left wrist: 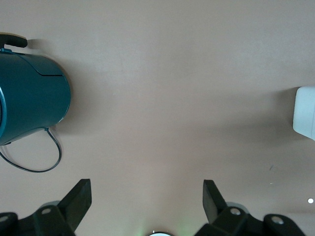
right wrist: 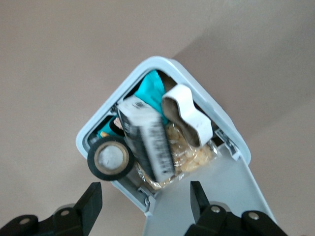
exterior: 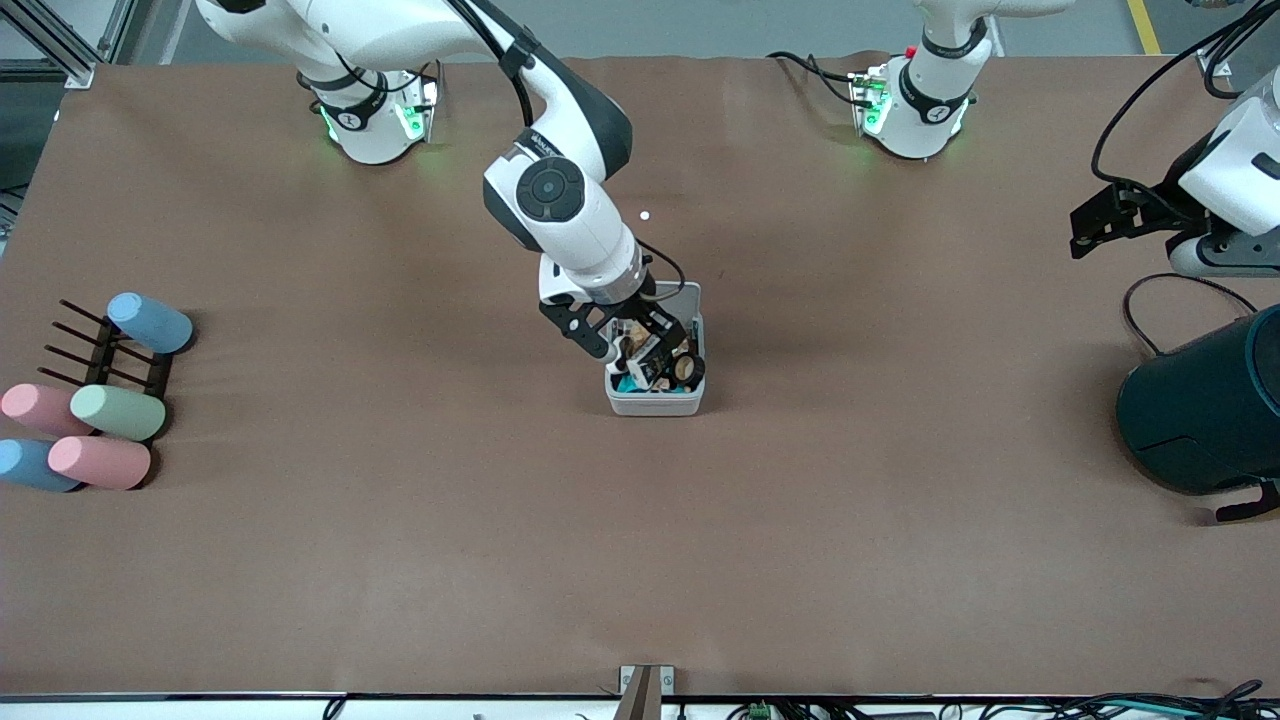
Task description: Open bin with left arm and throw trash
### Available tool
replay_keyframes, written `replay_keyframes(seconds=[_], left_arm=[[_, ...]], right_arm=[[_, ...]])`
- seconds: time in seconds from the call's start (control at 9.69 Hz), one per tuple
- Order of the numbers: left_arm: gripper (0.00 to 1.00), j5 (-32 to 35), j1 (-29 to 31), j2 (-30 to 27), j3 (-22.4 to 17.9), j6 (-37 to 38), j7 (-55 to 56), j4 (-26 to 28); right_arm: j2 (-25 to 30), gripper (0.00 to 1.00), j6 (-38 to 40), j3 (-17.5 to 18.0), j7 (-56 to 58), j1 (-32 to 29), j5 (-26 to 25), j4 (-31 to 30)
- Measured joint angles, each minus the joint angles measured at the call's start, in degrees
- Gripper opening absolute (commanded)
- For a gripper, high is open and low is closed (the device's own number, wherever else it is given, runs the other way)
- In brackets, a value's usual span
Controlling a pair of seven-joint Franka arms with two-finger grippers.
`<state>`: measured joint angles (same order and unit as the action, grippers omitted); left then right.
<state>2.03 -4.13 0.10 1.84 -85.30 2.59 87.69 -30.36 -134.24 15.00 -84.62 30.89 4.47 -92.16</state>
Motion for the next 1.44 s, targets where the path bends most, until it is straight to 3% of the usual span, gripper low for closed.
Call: replay_keyframes(seconds=[0.31, 0.62, 0.83, 1.13, 1.34, 1.44], left_arm=[[1.0, 0.0, 0.02, 0.01, 0.0, 0.0, -0.03, 0.02], [1.0, 0.0, 0.01, 0.01, 0.01, 0.0, -0.06, 0.04], [1.0, 0.0, 0.01, 0.02, 0.01, -0.01, -0.06, 0.05], [1.0, 0.0, 0.02, 0.17, 0.01, -0.5, -0.13, -0.66], [1.0, 0.0, 0.06, 0.27, -0.01, -0.6, -0.24, -0.91], [1.0, 0.0, 0.06, 0.32, -0.02, -0.63, -0.25, -0.95]], right_arm=[[0.4, 0.85, 5.29, -0.93, -0.08, -7.24, -0.01, 2.71], [3.38, 0.85, 22.74, -1.11, 5.41, -19.68, -0.15, 8.94], [8.75, 0.88, 37.68, -1.13, 25.91, -29.0, -0.24, 9.87], [18.35, 0.99, 51.45, -1.12, 57.45, -42.45, -0.16, 10.0], [22.9, 0.99, 57.0, -1.09, 75.12, -45.57, -1.75, 9.95], [24.51, 0.99, 59.07, -0.62, 77.55, -45.5, -2.86, 9.93]])
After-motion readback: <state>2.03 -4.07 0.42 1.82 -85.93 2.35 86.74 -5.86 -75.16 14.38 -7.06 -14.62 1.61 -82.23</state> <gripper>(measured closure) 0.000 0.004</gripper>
